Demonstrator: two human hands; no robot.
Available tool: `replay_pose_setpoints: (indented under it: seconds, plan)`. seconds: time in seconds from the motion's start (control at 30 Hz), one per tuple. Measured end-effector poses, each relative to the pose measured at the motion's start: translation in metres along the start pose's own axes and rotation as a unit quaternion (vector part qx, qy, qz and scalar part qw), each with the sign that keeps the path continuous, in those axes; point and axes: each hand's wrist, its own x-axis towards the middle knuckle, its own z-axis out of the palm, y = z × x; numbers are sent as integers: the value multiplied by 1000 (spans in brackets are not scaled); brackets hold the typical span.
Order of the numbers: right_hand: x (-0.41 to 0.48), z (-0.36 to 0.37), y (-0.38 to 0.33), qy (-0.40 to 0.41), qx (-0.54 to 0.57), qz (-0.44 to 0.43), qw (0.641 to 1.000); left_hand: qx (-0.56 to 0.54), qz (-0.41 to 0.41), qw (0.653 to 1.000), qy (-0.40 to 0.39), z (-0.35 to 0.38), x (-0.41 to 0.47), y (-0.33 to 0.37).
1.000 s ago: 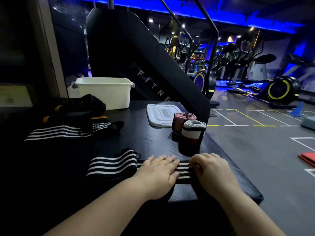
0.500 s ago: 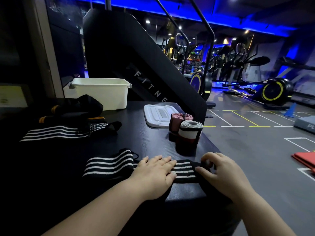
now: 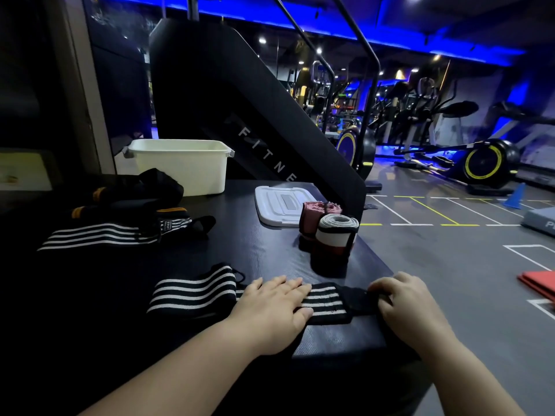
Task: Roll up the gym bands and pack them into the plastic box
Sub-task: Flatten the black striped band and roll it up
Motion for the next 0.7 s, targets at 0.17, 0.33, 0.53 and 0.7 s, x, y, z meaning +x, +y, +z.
replay_pose_setpoints:
  seconds: [0.17,0.33,0.53,0.7]
  plan:
    - [4,-4,-23,95,-76,-87,989,-3,2,1000,1,0,0,0]
    - [11,-1,-35,61,-126,-169,976,-4,3,1000,0,0,0,-1]
    - [10,-10,-49,124,-109,-159,973,-10,6,1000,0,0,1,-2]
    - [4,8,-86,3,60,-177,982,-26,13,1000,0,-1,3,-4]
